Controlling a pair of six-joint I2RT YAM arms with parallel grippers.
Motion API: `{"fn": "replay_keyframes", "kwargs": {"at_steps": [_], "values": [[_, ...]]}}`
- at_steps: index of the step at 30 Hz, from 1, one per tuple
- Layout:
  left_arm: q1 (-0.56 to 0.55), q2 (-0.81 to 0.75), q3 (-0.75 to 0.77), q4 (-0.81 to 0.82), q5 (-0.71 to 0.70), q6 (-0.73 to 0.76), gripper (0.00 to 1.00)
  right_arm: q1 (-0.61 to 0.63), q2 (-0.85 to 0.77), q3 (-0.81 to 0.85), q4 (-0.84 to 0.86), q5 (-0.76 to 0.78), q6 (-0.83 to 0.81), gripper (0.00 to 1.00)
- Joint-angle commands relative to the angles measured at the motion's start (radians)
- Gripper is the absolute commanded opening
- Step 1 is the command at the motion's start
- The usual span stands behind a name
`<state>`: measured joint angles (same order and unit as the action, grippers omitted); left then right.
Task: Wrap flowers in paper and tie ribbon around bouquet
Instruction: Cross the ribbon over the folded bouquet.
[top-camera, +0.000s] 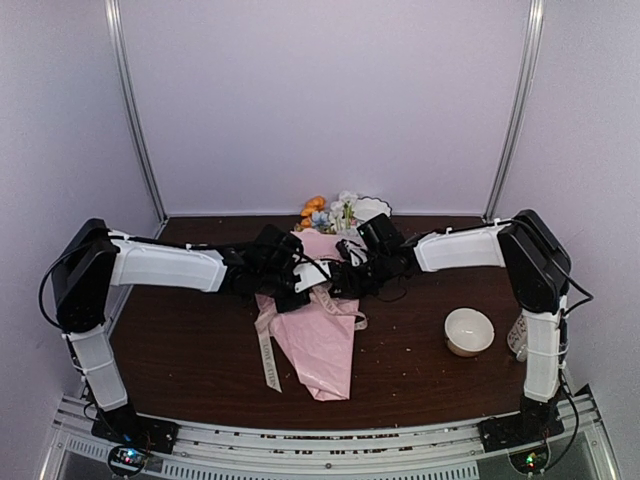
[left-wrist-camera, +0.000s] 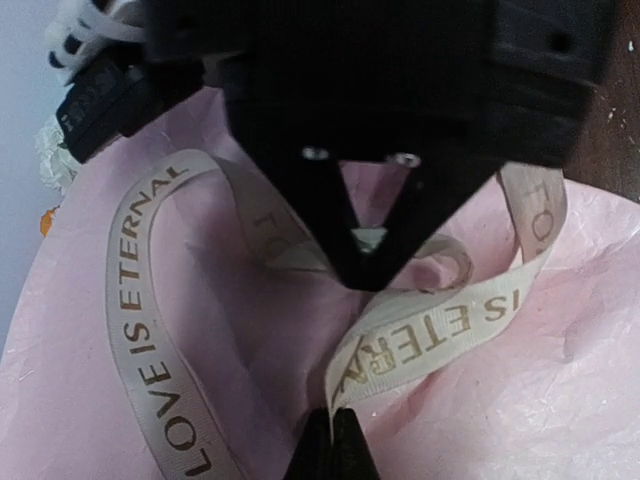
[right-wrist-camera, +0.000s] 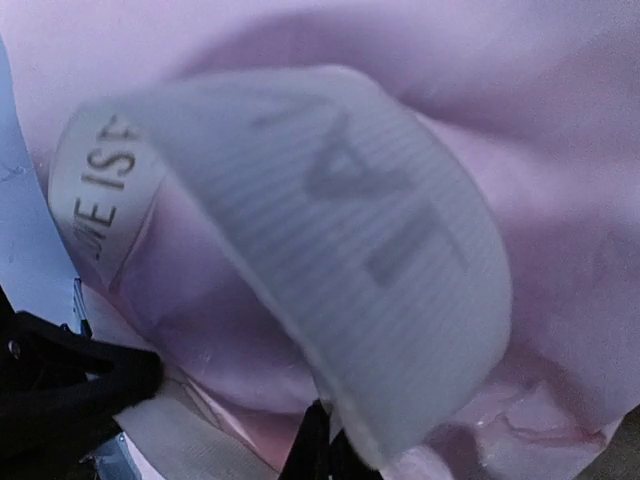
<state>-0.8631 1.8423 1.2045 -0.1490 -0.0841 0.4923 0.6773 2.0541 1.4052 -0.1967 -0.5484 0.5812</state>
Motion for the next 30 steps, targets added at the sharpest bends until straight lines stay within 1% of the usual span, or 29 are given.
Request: {"fn": "replay_keyframes", "kwargs": {"at_steps": [1, 5, 8, 9, 12, 14, 16, 19, 20, 22, 23, 25, 28, 30], "values": [[0.046, -0.060, -0.002, 0.066, 0.082, -0.093, 0.00, 0.008, -0.033, -0.025, -0.028, -0.159, -0.085, 0.00], [0.059, -0.112, -0.030, 0.100, 0.209, -0.105, 0.00, 0.008, -0.019, -0.015, -0.091, -0.222, -0.168, 0.00], [0.063, -0.134, -0.035, 0.104, 0.291, -0.116, 0.00, 0.011, -0.002, 0.007, -0.138, -0.313, -0.222, 0.00], [0.066, -0.139, -0.038, 0.110, 0.304, -0.126, 0.00, 0.014, -0.001, 0.015, -0.155, -0.334, -0.246, 0.01], [0.091, -0.148, -0.051, 0.139, 0.358, -0.173, 0.00, 0.019, -0.003, 0.028, -0.209, -0.354, -0.314, 0.11], [0.106, -0.150, -0.051, 0.136, 0.399, -0.182, 0.00, 0.018, -0.008, 0.032, -0.222, -0.331, -0.320, 0.13], [0.107, -0.151, -0.049, 0.118, 0.417, -0.177, 0.00, 0.015, -0.015, 0.034, -0.203, -0.327, -0.304, 0.14], [0.107, -0.159, -0.064, 0.109, 0.413, -0.179, 0.00, -0.003, -0.037, 0.033, -0.124, -0.328, -0.225, 0.13], [0.107, -0.164, -0.074, 0.114, 0.410, -0.180, 0.00, -0.012, -0.044, 0.033, -0.092, -0.319, -0.187, 0.10], [0.107, -0.176, -0.094, 0.122, 0.404, -0.187, 0.00, -0.030, -0.051, 0.038, -0.031, -0.282, -0.119, 0.02], [0.107, -0.185, -0.100, 0.127, 0.407, -0.192, 0.00, -0.034, -0.048, 0.051, -0.014, -0.259, -0.100, 0.00], [0.107, -0.206, -0.108, 0.127, 0.428, -0.203, 0.00, -0.032, -0.026, 0.086, -0.015, -0.235, -0.089, 0.00], [0.107, -0.238, -0.123, 0.137, 0.474, -0.226, 0.00, -0.015, 0.013, 0.125, -0.011, -0.247, -0.072, 0.00], [0.107, -0.258, -0.143, 0.164, 0.478, -0.238, 0.00, 0.008, 0.036, 0.143, -0.010, -0.248, -0.077, 0.00]]}}
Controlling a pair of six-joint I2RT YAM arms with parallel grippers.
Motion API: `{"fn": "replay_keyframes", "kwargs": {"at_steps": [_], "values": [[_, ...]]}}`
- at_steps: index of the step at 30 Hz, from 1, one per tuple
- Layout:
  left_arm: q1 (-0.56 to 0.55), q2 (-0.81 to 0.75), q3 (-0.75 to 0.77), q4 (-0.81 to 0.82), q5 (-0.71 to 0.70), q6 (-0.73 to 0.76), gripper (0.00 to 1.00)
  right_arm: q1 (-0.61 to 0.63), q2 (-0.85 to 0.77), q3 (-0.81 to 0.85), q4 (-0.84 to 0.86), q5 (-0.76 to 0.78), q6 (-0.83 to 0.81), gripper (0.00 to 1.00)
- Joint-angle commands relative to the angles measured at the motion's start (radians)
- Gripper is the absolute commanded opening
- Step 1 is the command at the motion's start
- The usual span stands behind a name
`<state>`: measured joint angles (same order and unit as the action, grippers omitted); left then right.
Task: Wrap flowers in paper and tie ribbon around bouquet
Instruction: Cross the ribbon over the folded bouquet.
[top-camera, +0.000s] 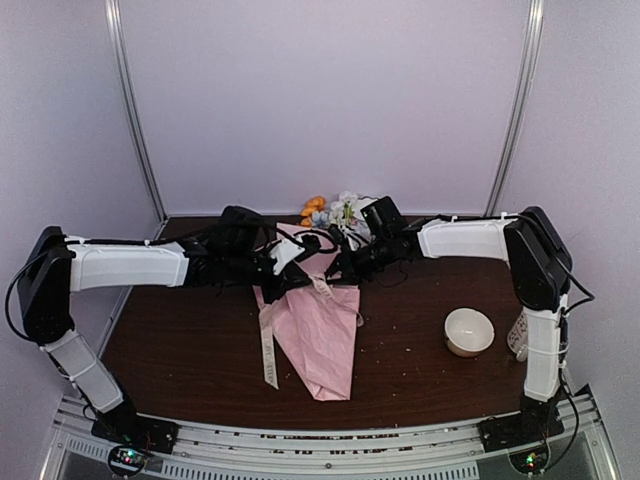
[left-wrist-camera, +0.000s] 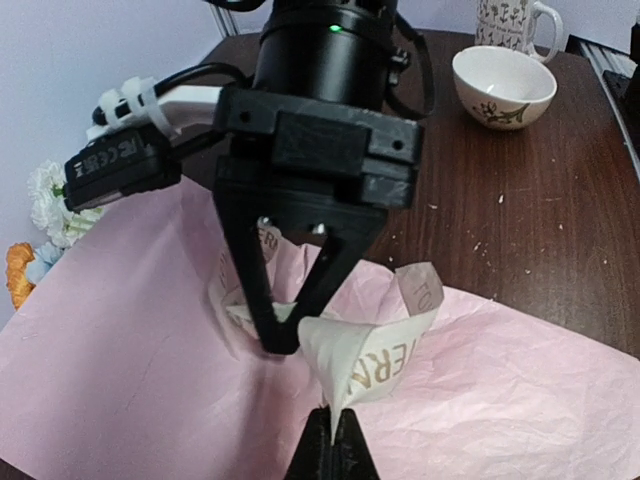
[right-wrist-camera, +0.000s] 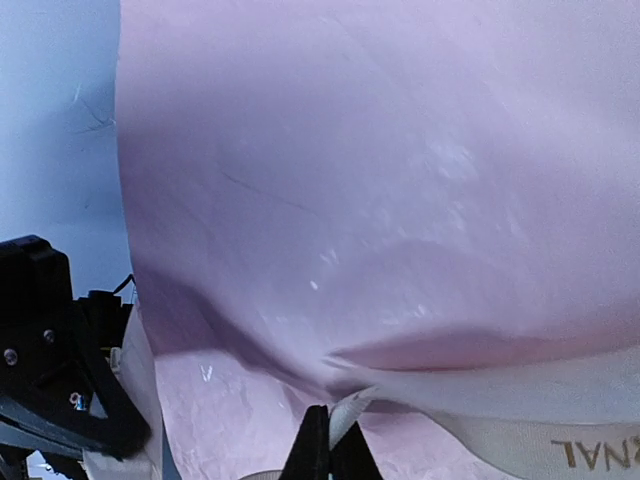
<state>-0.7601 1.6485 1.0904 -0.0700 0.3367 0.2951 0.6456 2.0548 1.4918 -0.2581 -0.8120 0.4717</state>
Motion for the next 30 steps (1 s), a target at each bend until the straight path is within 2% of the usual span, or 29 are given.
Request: {"fn": "replay_keyframes", "kwargs": {"at_steps": [1, 6, 12, 15, 19, 23, 30], "values": [[0.004, -0.070, -0.036, 0.095, 0.056, -0.044, 0.00, 0.050, 0.047, 0.064, 0.050, 0.008, 0.032, 0.00], [0.005, -0.080, -0.036, 0.139, 0.062, -0.092, 0.00, 0.103, 0.095, 0.074, 0.085, -0.096, 0.054, 0.00], [0.063, -0.076, -0.060, 0.251, 0.024, -0.225, 0.00, 0.129, 0.064, 0.017, 0.036, -0.239, -0.026, 0.00], [0.067, -0.051, -0.052, 0.233, 0.008, -0.231, 0.00, 0.128, 0.025, -0.033, 0.012, -0.269, -0.064, 0.09], [0.067, -0.027, -0.050, 0.214, -0.025, -0.247, 0.00, 0.125, -0.004, -0.030, -0.138, -0.250, -0.177, 0.17], [0.068, -0.023, -0.061, 0.205, -0.040, -0.248, 0.00, 0.112, -0.050, -0.042, -0.212, -0.210, -0.245, 0.22], [0.071, -0.026, -0.070, 0.193, -0.083, -0.250, 0.00, 0.045, -0.055, 0.001, -0.434, -0.152, -0.387, 0.40]]}}
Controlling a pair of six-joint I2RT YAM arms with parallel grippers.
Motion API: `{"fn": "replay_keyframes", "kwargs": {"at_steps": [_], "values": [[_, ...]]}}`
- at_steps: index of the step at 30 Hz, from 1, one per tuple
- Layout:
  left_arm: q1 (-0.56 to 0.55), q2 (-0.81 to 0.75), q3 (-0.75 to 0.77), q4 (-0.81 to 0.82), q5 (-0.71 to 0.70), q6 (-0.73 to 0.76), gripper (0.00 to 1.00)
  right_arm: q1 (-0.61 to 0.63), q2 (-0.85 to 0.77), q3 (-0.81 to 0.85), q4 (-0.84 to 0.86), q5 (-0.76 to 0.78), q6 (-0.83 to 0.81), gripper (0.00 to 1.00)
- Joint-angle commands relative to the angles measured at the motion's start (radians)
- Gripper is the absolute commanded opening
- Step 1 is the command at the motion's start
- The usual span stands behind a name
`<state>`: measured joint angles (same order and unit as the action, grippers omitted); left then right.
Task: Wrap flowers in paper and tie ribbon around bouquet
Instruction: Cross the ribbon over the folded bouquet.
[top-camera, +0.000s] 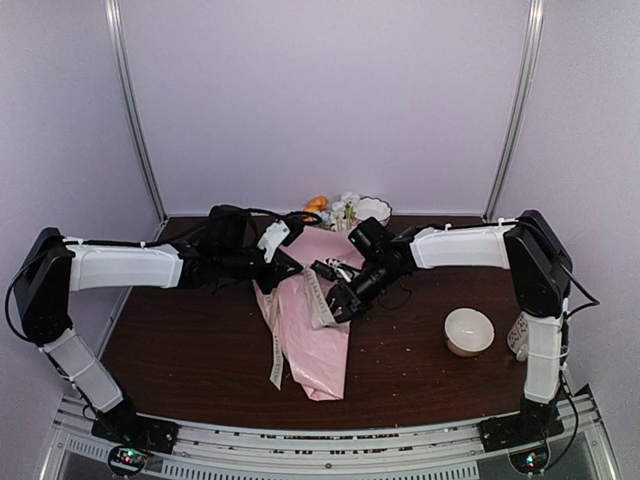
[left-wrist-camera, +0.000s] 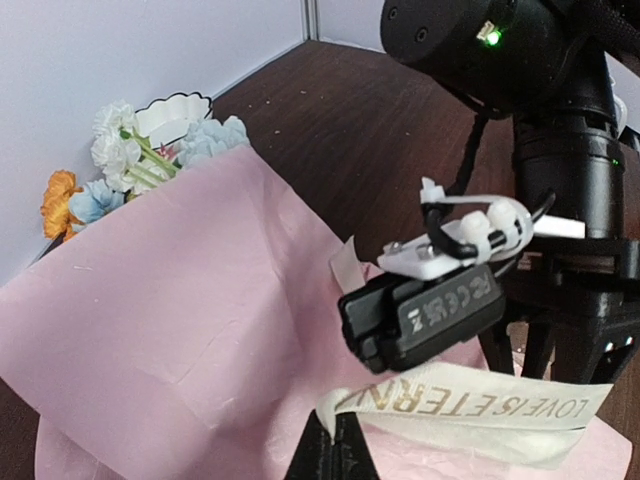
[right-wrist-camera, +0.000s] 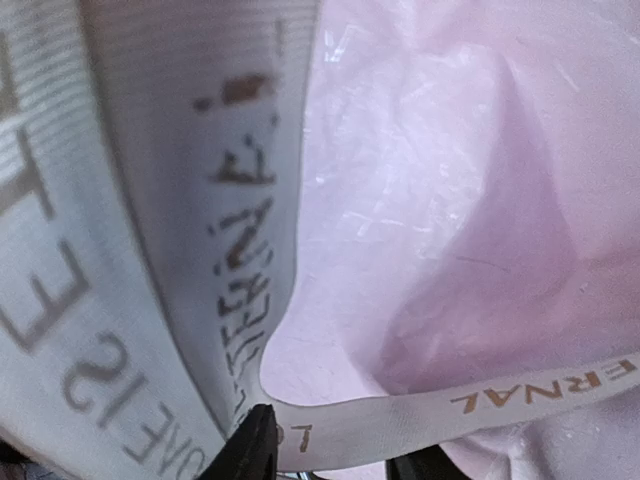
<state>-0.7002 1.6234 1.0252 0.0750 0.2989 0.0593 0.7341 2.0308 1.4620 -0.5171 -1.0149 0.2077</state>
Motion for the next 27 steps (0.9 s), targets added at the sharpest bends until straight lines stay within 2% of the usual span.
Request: {"fn": "replay_keyframes", "kwargs": {"at_steps": [1, 7, 13, 15, 18, 21, 25, 27], "values": [[0.011, 0.002, -0.003, 0.041, -0.045, -0.014, 0.00, -0.060, -0.031, 0.032, -0.188, 0.061, -0.130, 0.42], [0.011, 0.013, 0.011, 0.006, -0.022, -0.009, 0.00, -0.116, -0.031, 0.083, -0.232, 0.144, -0.127, 0.49], [0.012, 0.021, 0.008, 0.006, -0.025, -0.009, 0.00, -0.139, -0.072, 0.089, -0.177, 0.205, -0.041, 0.57], [0.011, 0.025, 0.009, 0.007, -0.025, -0.012, 0.00, -0.139, -0.095, 0.060, -0.150, 0.240, -0.019, 0.57], [0.013, 0.029, 0.010, 0.009, -0.028, -0.017, 0.00, -0.136, -0.197, -0.052, -0.014, 0.295, 0.041, 0.50], [0.013, 0.034, 0.008, 0.015, -0.036, -0.019, 0.00, -0.115, -0.335, -0.236, 0.241, 0.279, 0.139, 0.47], [0.015, 0.047, 0.017, 0.008, -0.044, -0.022, 0.00, -0.017, -0.433, -0.388, 0.492, 0.315, 0.185, 0.44], [0.015, 0.048, 0.019, 0.014, -0.042, -0.030, 0.00, 0.048, -0.439, -0.423, 0.527, 0.354, 0.174, 0.42]]}}
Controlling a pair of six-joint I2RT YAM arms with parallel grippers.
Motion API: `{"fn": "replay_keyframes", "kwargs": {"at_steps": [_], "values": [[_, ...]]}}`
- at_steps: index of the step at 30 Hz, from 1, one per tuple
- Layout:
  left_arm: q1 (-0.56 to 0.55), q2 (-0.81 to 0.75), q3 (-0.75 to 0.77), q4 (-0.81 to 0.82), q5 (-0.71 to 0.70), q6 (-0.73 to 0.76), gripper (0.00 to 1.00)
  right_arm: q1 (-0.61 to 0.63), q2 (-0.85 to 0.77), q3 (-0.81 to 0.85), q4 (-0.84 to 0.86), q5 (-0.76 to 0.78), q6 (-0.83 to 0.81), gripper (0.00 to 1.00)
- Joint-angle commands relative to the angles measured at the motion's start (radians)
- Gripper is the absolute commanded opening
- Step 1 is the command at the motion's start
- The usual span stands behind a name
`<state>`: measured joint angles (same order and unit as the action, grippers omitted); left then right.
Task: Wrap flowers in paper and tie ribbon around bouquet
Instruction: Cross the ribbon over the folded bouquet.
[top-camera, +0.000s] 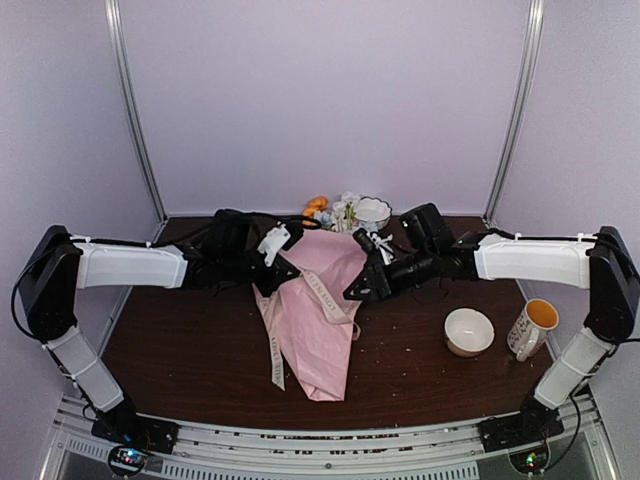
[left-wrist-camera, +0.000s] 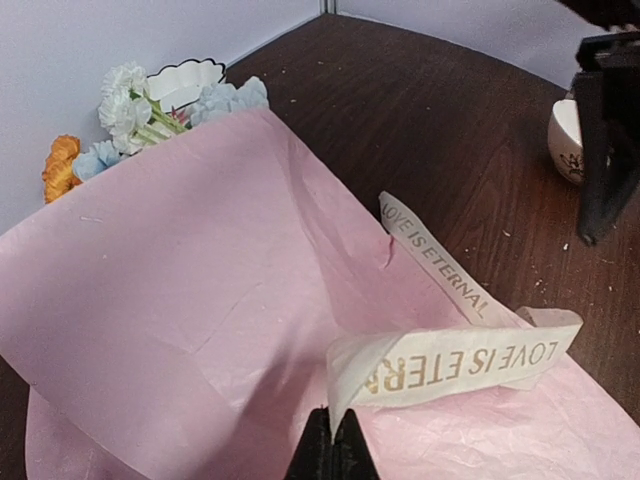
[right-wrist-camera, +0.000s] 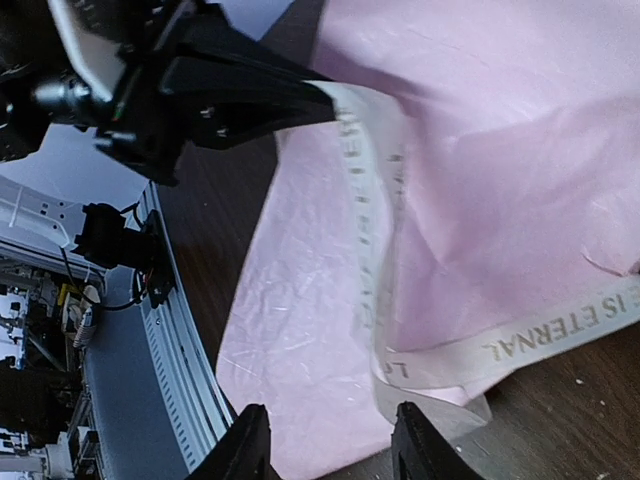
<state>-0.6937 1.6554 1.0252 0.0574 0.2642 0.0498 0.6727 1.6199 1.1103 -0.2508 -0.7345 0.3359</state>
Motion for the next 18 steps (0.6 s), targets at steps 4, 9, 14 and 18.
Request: {"fn": "replay_keyframes", "kwargs": {"at_steps": [4, 9, 14, 18], "values": [[0.009, 0.020, 0.023, 0.045, -0.001, -0.029, 0.00, 0.151, 0.008, -0.110, 0.325, 0.134, 0.061, 0.37], [0.010, 0.035, 0.043, 0.029, 0.010, -0.030, 0.00, 0.160, 0.056, -0.119, 0.326, 0.210, 0.059, 0.36], [0.010, 0.038, 0.045, 0.029, 0.010, -0.033, 0.00, 0.165, 0.086, -0.082, 0.255, 0.257, 0.043, 0.39], [0.010, 0.043, 0.055, 0.016, 0.009, -0.030, 0.00, 0.165, 0.096, -0.071, 0.223, 0.270, 0.041, 0.42]]}}
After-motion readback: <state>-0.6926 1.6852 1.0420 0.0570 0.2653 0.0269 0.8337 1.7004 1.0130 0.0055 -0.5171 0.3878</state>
